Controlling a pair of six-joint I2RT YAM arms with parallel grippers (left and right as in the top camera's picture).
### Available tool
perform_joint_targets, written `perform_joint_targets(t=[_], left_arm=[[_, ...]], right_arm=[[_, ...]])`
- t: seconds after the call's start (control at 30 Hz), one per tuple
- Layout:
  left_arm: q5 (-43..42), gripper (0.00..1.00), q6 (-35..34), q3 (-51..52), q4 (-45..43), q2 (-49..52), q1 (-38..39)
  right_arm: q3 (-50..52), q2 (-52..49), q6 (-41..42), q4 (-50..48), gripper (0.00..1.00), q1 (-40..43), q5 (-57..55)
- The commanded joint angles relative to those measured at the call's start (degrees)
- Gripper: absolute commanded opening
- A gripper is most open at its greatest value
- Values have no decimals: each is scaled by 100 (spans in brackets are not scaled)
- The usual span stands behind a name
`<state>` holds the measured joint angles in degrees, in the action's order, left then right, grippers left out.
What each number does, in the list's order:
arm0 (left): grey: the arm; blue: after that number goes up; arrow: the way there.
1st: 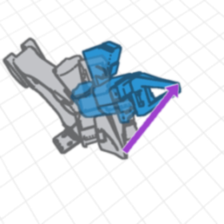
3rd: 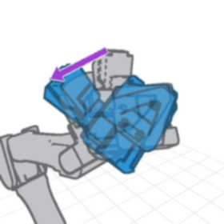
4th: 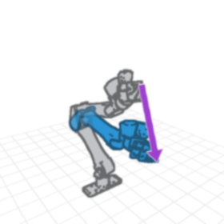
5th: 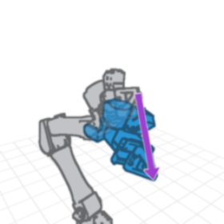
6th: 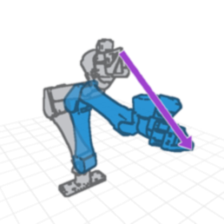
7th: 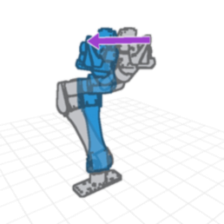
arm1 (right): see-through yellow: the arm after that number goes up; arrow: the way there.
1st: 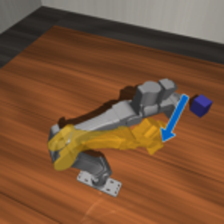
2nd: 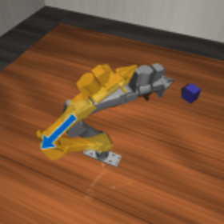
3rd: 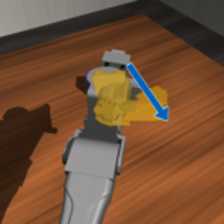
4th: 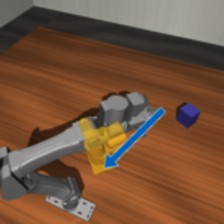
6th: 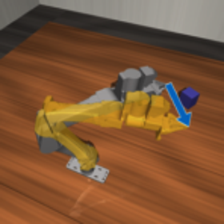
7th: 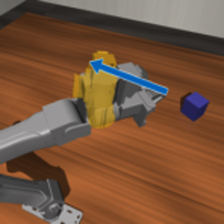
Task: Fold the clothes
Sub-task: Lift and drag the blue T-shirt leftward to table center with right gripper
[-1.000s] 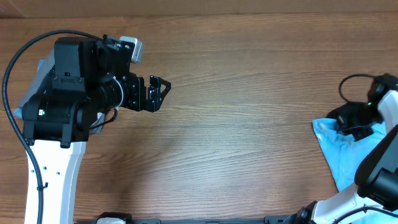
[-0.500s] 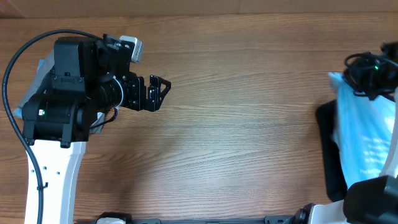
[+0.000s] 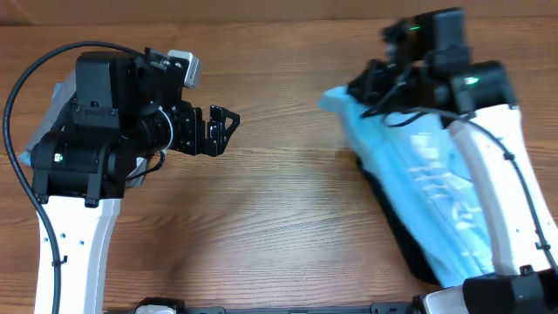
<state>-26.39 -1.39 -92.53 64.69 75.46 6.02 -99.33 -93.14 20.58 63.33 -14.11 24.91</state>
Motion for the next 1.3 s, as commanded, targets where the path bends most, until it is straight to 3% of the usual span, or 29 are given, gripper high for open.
perform_joint_targets(t=[0.0,0.17,0.4,0.53,0.77,1.13,1.17,1.27], left_arm=[[-66,100,-33,-149,-22,17,39],[-66,100,-31,-149,63,17,39],[-59,100,0,-149,127,17,39],[0,100,13,-149,118,17,37],[2,100,9,-328,133,-28,-146],[0,100,13,-931,490,-37,-918],[-2,100,13,-931,492,-37,-925],[-2,100,13,-931,492,-37,-922]], right_arm=[[-243,190,262,-116,4,-614,-857],[-605,229,341,-284,4,-579,-1163],[-3300,236,103,-44,4,553,-1217],[-4030,236,105,-76,4,660,-726],[-3976,-160,214,24,4,-280,-162],[-3976,-804,190,358,4,-2208,-354],[-3976,-804,188,433,6,-2293,-474],[-3978,-778,144,761,33,-2448,-1200]])
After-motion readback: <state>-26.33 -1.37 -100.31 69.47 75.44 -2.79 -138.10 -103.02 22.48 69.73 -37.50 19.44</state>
